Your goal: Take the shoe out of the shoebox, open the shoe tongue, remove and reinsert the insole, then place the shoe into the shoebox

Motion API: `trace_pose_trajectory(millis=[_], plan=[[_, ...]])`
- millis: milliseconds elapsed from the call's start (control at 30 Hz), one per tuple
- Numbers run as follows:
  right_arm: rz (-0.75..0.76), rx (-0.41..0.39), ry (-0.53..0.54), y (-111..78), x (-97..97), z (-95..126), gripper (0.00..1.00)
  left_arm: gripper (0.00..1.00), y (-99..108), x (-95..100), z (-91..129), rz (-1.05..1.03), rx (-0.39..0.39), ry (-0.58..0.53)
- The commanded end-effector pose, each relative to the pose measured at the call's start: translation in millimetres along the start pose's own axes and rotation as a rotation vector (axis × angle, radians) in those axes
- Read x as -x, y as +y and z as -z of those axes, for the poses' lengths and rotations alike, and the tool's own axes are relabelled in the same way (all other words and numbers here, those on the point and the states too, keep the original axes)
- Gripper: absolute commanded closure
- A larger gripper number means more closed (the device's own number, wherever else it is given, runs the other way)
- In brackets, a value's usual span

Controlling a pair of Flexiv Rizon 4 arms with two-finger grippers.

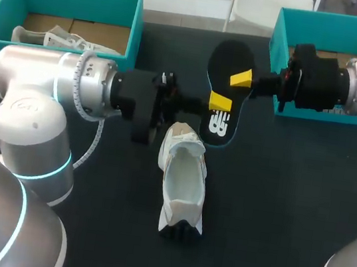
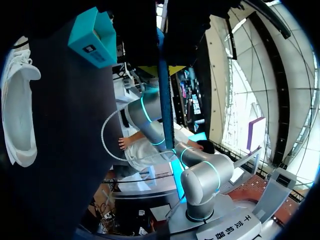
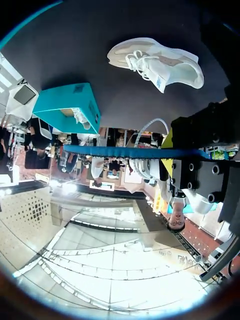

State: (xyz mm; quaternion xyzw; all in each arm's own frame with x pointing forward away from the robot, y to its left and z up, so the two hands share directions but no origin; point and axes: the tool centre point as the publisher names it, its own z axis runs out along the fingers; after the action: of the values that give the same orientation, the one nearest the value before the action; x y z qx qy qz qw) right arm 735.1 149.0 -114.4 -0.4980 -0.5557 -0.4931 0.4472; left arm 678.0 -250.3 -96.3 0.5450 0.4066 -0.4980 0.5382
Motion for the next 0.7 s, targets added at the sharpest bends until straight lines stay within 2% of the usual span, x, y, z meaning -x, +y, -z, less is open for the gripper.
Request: trace_pose_trajectory(millis=[33,167,200,233,267,433,533,633,700], plan=[[-0.002,-0.003,0.002,0.3,2.5,-4,1.0,1.0,4,-1.8,-5,-0.001,-0.007,0.011],[0.0,0.001,0.001,-0.4,1.6,-4,1.0,1.0,3,-7.9,-4,0.018,-0.03,0.042],[-0.001,0.002,0.0,-0.5,1.6,-4,1.0,0.81,2,-8.8,-2,0.026,-0.031,0.049],[-0.003,0.003,0.0,-0.4,2.1,-3,1.0,0.15,1,-9.5,1,0.044,-0.036,0.052],[-0.005,0.003,0.0,-0.2,2.7,-2,1.0,0.0,1,-9.9,4,0.045,-0.037,0.051],[-0.013,-0.004,-0.002,1.6,6.8,3,1.0,0.0,1,-13.0,25,0.068,-0.037,0.102],[-0.023,-0.003,0.0,1.6,11.9,7,1.0,0.0,2,-15.0,48,0.086,-0.037,0.145],[-0.031,-0.005,0.003,1.6,18.8,8,1.0,0.0,8,-9.5,67,0.087,-0.026,0.219],[-0.039,-0.01,0.013,1.7,24.5,7,1.0,0.0,12,-3.4,76,0.106,0.013,0.303]])
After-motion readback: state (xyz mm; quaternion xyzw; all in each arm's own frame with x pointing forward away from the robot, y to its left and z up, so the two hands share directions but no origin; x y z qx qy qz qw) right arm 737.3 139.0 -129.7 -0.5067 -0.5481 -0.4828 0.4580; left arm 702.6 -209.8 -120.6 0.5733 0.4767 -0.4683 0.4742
